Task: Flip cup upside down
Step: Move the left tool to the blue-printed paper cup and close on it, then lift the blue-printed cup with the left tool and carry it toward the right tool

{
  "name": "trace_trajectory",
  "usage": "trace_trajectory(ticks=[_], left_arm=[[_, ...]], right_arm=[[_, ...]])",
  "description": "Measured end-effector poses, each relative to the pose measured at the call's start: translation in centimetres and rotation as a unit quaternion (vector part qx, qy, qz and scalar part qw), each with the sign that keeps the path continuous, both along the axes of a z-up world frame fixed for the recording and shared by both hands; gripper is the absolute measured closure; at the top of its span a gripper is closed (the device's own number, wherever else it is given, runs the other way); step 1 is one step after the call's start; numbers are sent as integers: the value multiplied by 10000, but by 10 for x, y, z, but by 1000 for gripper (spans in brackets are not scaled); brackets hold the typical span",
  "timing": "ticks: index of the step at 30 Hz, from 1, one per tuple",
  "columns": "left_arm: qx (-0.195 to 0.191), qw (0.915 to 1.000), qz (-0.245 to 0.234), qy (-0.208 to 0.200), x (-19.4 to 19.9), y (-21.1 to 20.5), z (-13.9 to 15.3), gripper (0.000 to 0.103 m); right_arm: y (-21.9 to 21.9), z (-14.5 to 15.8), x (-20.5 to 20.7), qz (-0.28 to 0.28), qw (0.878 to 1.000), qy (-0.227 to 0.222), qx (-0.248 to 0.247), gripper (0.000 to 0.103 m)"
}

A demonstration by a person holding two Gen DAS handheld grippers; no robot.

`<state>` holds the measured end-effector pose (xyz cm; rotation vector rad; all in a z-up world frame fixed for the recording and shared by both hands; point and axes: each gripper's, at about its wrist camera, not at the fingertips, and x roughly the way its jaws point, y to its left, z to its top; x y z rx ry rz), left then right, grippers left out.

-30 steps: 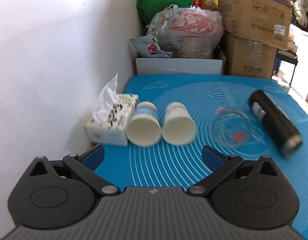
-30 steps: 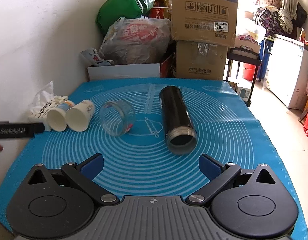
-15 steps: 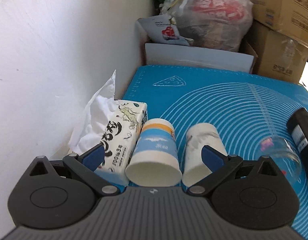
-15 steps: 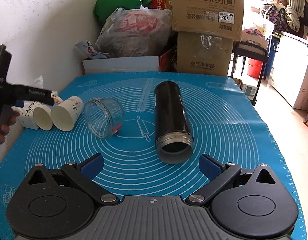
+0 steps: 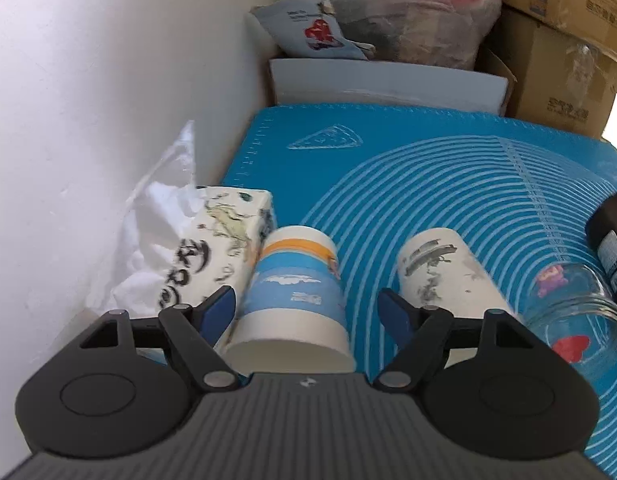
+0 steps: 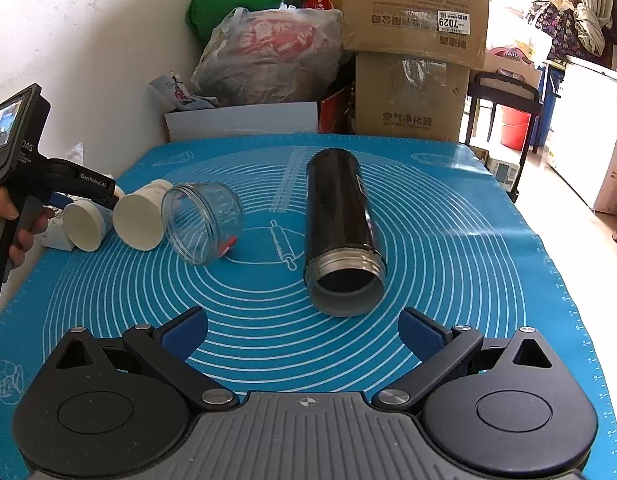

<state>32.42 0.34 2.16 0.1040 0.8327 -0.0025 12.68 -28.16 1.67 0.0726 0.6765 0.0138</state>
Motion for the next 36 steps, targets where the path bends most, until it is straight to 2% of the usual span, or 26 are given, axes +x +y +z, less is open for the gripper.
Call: trace_trajectory(ticks=[10,12,13,22,30,36], left_arm=[[447,9990,-1,86,5,-8,-7,28],[531,9985,13,125,6,-9,-7,33],[605,9981,44,133,7,-10,-7,43],[830,9965,-103,60,-5,-14,-1,45],[393,9985,-361,-113,-55,-16,22,45],[62,9976,-685,-31,-117,-31,14,45]], right_arm=[[-4,-5,1,-41,10000,41,35,0],[-3,-6,2,-45,10000,56,33,0],[-3,-6,2,-49,10000,64,39,0],[-2,-7,3,-52,9999,74,57,0],[0,-2,-6,-64,9999,70,83,0],[10,5,-22,11,9999,91,130,0]])
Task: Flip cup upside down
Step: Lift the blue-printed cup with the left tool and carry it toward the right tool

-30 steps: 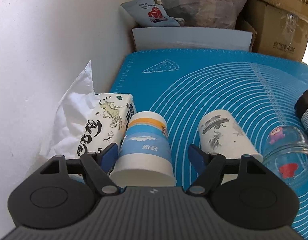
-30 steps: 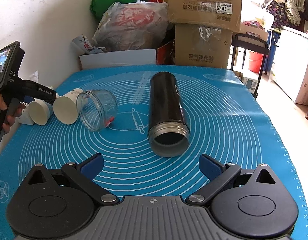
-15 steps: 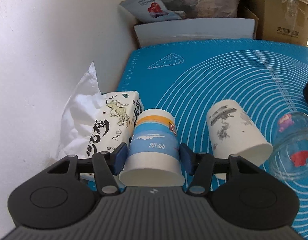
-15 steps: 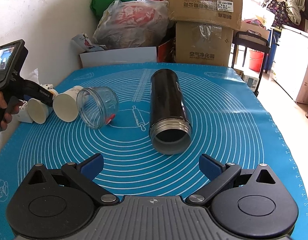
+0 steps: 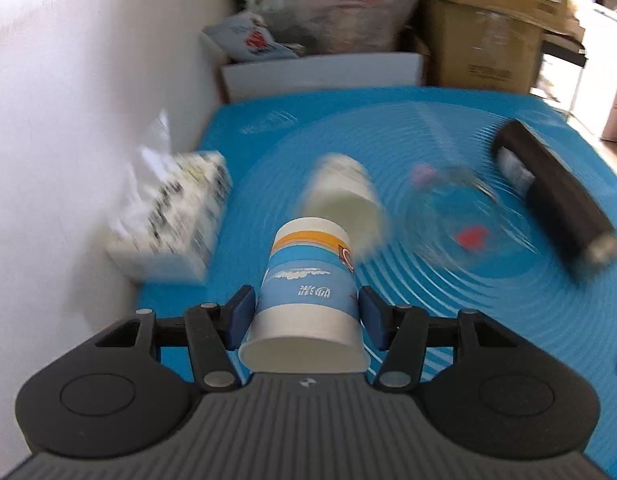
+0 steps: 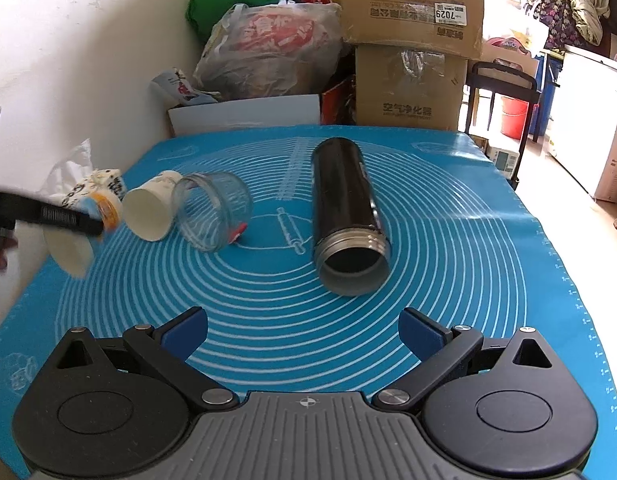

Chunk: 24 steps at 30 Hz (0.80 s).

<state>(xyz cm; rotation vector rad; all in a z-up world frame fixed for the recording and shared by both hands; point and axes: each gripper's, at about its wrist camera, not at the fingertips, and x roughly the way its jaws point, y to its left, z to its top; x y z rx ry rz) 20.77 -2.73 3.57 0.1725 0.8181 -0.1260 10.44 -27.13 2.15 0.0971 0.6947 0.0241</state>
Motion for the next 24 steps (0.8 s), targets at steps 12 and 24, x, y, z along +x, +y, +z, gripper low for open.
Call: trace_trajectory(ticks=[12,24], left_arm=[[-232,9997,-90,77,-70,-16,-8,45],[-273,9994,-64,205,-84,-17,-21,39]], right_arm=[[12,1,-31,24,9998,191,33,0],[17,-7,-34,-12,9989,457,104,0]])
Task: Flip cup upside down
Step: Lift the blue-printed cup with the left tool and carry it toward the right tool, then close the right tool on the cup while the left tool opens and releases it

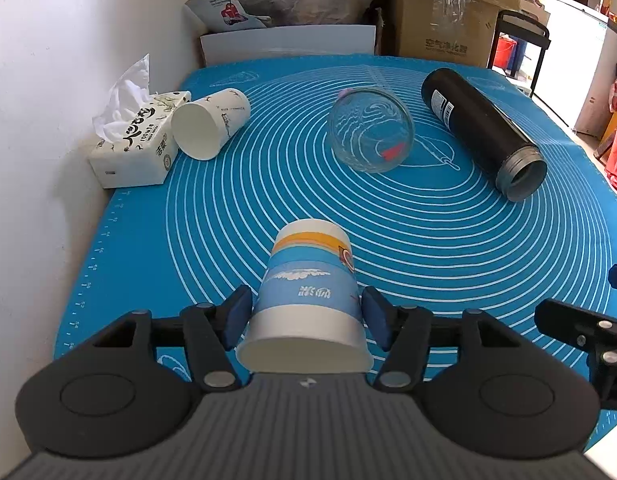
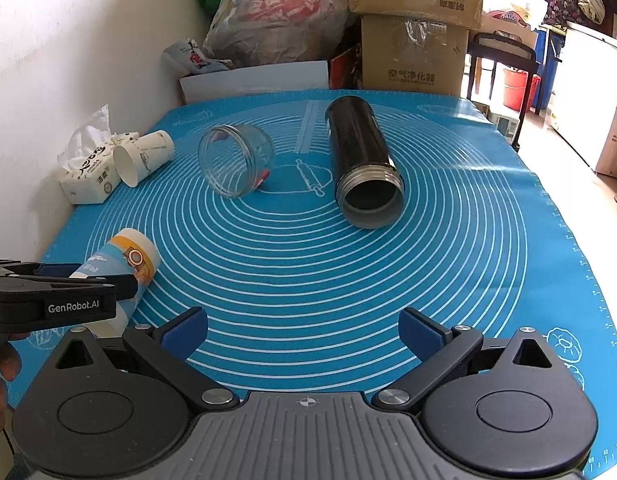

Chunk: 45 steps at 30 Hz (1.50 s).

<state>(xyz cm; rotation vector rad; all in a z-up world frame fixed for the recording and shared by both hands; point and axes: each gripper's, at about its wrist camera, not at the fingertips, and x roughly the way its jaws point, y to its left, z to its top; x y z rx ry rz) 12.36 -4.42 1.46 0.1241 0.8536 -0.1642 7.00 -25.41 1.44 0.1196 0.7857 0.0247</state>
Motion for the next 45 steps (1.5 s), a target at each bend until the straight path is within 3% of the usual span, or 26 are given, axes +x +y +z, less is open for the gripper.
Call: trace_trajectory(ticks=[4,14,23,28,31,36,45], left_arm=[[-5,10000,32,-91,1,3,1,23],[-74,9998,-63,-184,-1,7,8,22],[-323,9981,-8,-521,-12,30,43,16],[-134,9969,208,-753,-14,49,54,15],[-73,9965,374,-747,-13,64,52,7],[41,9952,741,-633,-7,88,36,7],[281,9948,922,-315,1,103,-5,7]], right_arm=[[1,0,2,-15,10000,30,37,0],[7,7,4,20,10000,5,21,0],[21,34,7,160,9996,-218,61,0],[38,47,16,332,9991,-233,123,0],[50,51,24,454,9987,-144,198,0],[69,46,49,618,9962,257,551,0],[103,29,89,862,9914,821,549,10]])
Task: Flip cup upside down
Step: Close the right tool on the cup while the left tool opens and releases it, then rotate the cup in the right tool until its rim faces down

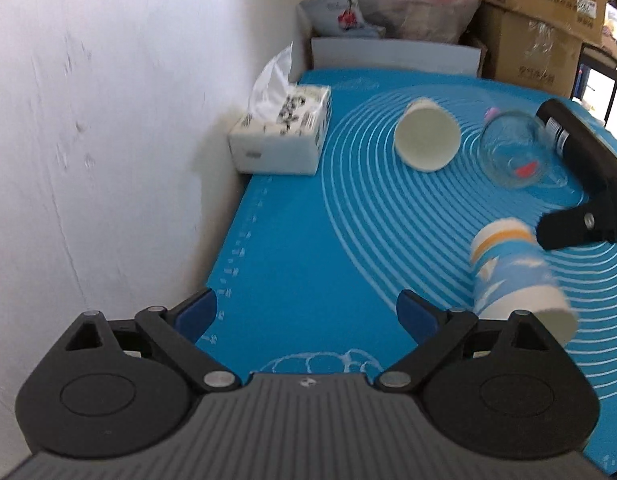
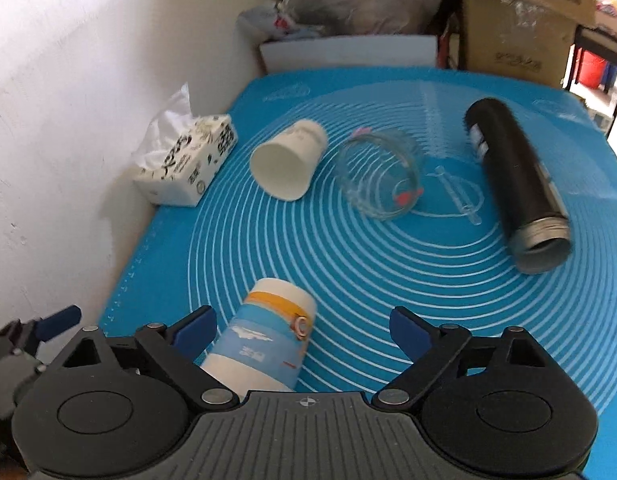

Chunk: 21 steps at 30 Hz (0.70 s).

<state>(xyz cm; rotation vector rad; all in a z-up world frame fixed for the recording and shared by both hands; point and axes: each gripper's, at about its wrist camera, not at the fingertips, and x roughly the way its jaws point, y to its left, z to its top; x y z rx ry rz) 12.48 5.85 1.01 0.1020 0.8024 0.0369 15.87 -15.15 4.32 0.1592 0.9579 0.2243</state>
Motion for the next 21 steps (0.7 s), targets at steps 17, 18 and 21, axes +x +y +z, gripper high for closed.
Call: trace_trajectory(ticks=[17,18,21], left_arm=[[-130,9998,65,132,5,4,-20,7],[-134,9998,63,139,5,4,-21,7],[-157,9998,58,141,5,4,-21,7]], right_arm=[[16,-44,39,-26,9949,831,572,35],[17,-45,40,3,9944,873,598,35],[17,-47,41,24,9928,941,745,44]])
